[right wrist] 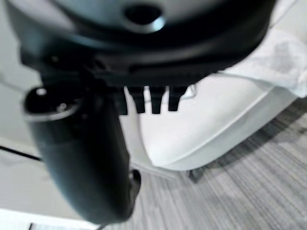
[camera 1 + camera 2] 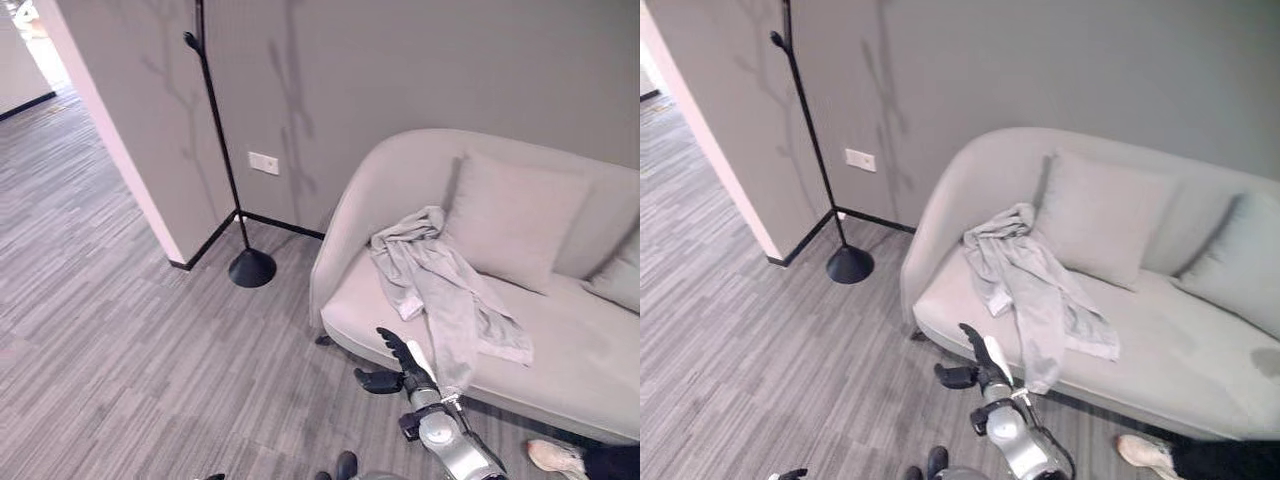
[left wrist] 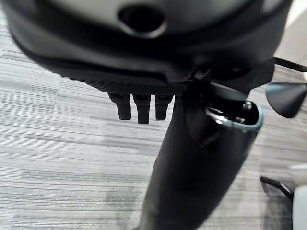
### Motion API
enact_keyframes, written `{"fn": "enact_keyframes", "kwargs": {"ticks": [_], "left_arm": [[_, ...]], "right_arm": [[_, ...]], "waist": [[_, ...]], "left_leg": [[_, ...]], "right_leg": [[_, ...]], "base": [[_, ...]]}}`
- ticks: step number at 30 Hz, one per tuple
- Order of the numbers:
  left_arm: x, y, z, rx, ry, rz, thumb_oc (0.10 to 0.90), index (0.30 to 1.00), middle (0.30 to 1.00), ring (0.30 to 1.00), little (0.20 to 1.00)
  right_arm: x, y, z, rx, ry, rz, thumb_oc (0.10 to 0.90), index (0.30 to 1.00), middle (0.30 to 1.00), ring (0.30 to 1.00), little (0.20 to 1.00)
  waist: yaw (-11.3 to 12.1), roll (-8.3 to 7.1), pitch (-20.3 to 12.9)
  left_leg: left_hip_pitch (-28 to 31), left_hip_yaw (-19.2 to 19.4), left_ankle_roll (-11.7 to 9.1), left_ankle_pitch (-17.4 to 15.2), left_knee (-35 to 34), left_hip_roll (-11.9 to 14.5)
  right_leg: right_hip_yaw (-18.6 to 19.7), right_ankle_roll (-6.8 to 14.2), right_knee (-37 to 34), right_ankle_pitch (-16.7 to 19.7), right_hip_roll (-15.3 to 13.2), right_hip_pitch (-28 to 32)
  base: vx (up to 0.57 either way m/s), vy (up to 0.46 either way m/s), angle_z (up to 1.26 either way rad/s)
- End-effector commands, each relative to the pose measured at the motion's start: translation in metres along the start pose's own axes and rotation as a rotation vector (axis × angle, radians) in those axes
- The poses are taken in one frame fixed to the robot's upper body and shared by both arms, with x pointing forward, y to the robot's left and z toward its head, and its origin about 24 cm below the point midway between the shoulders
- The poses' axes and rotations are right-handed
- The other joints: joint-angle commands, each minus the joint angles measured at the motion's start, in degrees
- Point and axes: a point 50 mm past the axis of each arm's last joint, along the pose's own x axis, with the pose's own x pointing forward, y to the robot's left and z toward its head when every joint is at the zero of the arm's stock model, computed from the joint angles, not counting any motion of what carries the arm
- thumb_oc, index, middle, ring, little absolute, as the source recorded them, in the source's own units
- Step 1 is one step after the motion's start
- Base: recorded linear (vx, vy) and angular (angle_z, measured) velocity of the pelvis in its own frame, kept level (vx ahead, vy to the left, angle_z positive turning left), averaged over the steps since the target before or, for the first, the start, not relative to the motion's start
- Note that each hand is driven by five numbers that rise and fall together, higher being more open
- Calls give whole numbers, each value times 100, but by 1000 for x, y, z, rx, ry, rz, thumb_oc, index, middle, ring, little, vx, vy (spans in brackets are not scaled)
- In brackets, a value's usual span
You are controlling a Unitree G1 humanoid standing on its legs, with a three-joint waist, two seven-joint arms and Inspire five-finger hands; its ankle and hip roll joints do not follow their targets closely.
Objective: Hang the clothes on the sofa on the clothes rack.
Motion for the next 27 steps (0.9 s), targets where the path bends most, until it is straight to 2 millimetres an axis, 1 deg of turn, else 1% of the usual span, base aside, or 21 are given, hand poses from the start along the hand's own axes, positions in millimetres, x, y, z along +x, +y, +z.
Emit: {"fn": "enact_keyframes", "kwargs": {"ticks": [1,2,4,5,6,7,9,10,11,12,13,15,16,17,18,20,22,23,24,25,27], "left_arm": [[3,-16,44,0,-139,-50,800,900,900,900,900],[3,-16,51,9,-162,-44,800,900,900,900,900],[4,-15,55,9,-177,-40,800,900,900,900,900],[3,-16,68,47,-238,-36,800,900,900,900,900],[2,-19,76,116,-286,-45,800,900,900,900,900],[2,-20,76,117,-285,-45,800,900,900,900,900],[2,-17,76,91,-287,-33,800,900,900,900,900],[2,-16,73,71,-268,-27,800,900,900,900,900],[2,-16,73,71,-268,-27,800,900,900,900,900],[3,-14,63,20,-214,-3,800,900,900,900,900],[3,-15,61,12,-202,2,800,900,900,900,900],[3,-17,60,40,-200,-1,800,900,900,900,900],[3,-16,62,63,-214,-1,800,900,900,900,900],[3,-16,62,63,-215,-1,800,900,900,900,900],[2,-15,60,127,-238,-11,800,900,900,900,900],[2,-11,61,133,-250,-6,800,900,900,900,900],[5,2,68,186,-291,9,800,900,900,900,900],[6,10,79,222,-336,19,800,900,900,900,900],[6,10,79,222,-337,19,800,900,900,900,900],[6,17,92,241,-381,33,800,900,900,900,900],[7,21,102,256,-405,40,800,900,900,900,900]], "right_arm": [[13,-31,52,-30,-252,-135,800,900,900,900,900],[10,-38,49,-36,-247,-170,800,900,900,900,900],[8,-39,47,-45,-245,-178,800,900,900,900,900],[5,-45,42,-85,-231,-202,800,900,900,900,900],[3,-54,35,-118,-208,-249,800,900,900,900,900],[3,-54,35,-119,-207,-249,800,900,900,900,900],[3,-61,32,-142,-198,-295,800,900,900,900,900],[4,-63,33,-152,-197,-312,800,900,900,900,900],[4,-63,33,-152,-197,-312,800,900,900,900,900],[8,-66,33,-193,-189,-336,800,900,900,900,900],[11,-65,31,-229,-178,-337,800,900,900,900,900],[17,-69,25,-251,-129,-365,800,900,900,900,900],[20,-72,25,-246,-111,-383,800,900,900,900,900],[20,-72,25,-246,-111,-383,800,900,900,900,900],[24,-77,20,-303,-69,-405,800,900,900,900,900],[27,-78,20,-311,-58,-412,800,900,900,900,900],[40,-91,25,-337,-21,-481,800,900,900,900,900],[48,-100,36,-345,-26,-531,800,900,900,900,900],[49,-100,37,-344,-27,-532,800,900,900,900,900],[56,-118,55,-378,-56,-590,800,900,900,900,900],[63,-139,74,-434,-78,-654,800,900,900,900,900]], "waist": [[18,-212,-17],[-36,-216,80],[-65,-228,130],[-73,-244,263],[-125,-259,291],[-116,-255,292],[-99,-265,284],[-90,-253,275],[-90,-257,279],[-30,-167,254],[-16,-133,257],[13,-82,334],[29,-49,373],[42,-54,376],[181,119,224],[236,102,182],[442,-23,73],[530,-86,88],[536,-78,78],[496,-24,226],[456,111,370]], "left_leg": [[-87,-486,-185,-703,597,194],[-344,-299,-379,-752,1015,225],[-566,-214,-480,-719,1405,263],[-1053,-61,-655,-463,2175,391],[-1236,155,-631,-464,2094,769],[-1225,159,-632,-473,2095,773],[-1175,240,-553,-478,1523,1067],[-1116,174,-556,-320,1147,1169],[-1100,176,-556,-309,1127,1166],[-1198,-57,-612,60,513,1380],[-1178,-173,-676,327,44,1444],[-1418,-15,-750,486,-313,1541],[-1497,236,-757,521,-357,1595],[-1491,250,-757,519,-358,1596],[-1450,302,-761,740,-193,1651],[-1508,250,-716,672,-19,1567],[-1496,348,-545,458,320,1361],[-1363,378,-369,231,418,1201],[-1384,381,-367,247,413,1213],[-1223,334,-164,70,469,1084],[-1163,331,-45,-18,528,1083]], "right_leg": [[103,568,-1198,447,-281,1124],[-3,540,-1210,424,-366,1173],[-56,523,-1219,433,-406,1185],[-128,474,-1326,454,-475,1303],[-214,515,-1497,453,-594,1399],[-210,515,-1511,458,-590,1414],[-264,580,-1606,456,-690,1454],[-255,595,-1607,444,-692,1445],[-253,595,-1607,444,-696,1451],[-193,620,-1614,344,-661,1458],[-172,601,-1604,256,-648,1493],[-191,591,-1592,55,-671,1646],[-212,601,-1566,-20,-683,1714],[-199,602,-1561,-24,-687,1711],[-173,673,-1444,-186,-697,1931],[-167,683,-1338,-249,-783,1973],[-199,796,-784,-313,-982,1962],[-180,981,24,-282,-1096,1661],[-174,979,30,-269,-1086,1633],[-97,1181,1207,207,-1227,1000],[-128,1286,2082,631,-1263,434]], "base": [[73,-23,12],[40,-26,26],[18,-19,31],[61,13,24],[68,13,26],[87,38,30],[97,58,38],[92,54,2],[163,120,-4],[193,122,12],[256,166,20],[200,138,3],[132,107,-1],[384,297,17],[405,293,9],[350,231,-19],[377,252,-21],[243,206,-10],[230,286,4],[78,228,9],[117,246,19]]}}
